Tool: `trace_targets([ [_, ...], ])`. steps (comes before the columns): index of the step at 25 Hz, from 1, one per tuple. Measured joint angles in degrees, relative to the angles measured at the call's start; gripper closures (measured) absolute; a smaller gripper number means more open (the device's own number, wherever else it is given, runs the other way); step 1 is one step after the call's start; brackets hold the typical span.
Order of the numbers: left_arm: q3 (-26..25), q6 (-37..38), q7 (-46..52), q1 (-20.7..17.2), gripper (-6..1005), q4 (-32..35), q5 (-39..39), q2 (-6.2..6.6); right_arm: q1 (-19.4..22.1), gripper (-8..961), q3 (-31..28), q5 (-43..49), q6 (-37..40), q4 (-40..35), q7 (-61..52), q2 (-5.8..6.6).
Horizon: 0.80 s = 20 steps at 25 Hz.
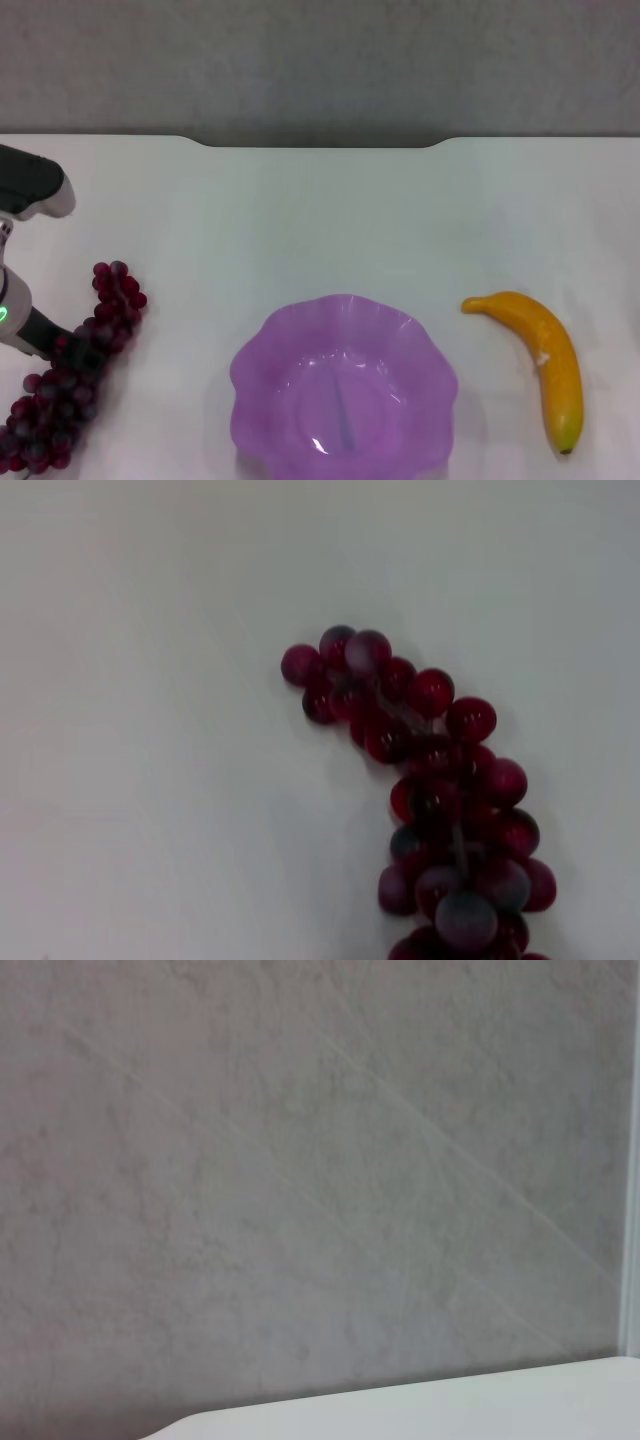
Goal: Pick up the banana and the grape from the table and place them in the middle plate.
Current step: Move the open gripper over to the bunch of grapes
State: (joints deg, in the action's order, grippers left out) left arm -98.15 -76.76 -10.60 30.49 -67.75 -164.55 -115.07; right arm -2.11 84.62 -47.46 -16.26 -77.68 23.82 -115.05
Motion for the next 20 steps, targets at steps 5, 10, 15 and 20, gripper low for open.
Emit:
trace_targets([
  [5,0.0,0.2,0.0,0.8,188,2.3,0.0,0.04,-0.1,391,0.0,0.0,0.0,0.0,0.0,0.0],
  [10,-0.1,0.9,0.0,1.6,191,4.5,0.0,0.03,-0.3,391,0.1,0.0,0.0,0.1,0.0,0.0],
  [15,-0.1,0.9,0.0,1.8,195,4.9,0.0,0.02,-0.4,391,0.1,0.0,0.0,0.4,0.0,0.0],
  [20,-0.2,1.0,-0.2,1.8,387,4.9,0.0,0.02,-0.6,392,0.1,0.0,0.0,0.8,0.0,0.0],
])
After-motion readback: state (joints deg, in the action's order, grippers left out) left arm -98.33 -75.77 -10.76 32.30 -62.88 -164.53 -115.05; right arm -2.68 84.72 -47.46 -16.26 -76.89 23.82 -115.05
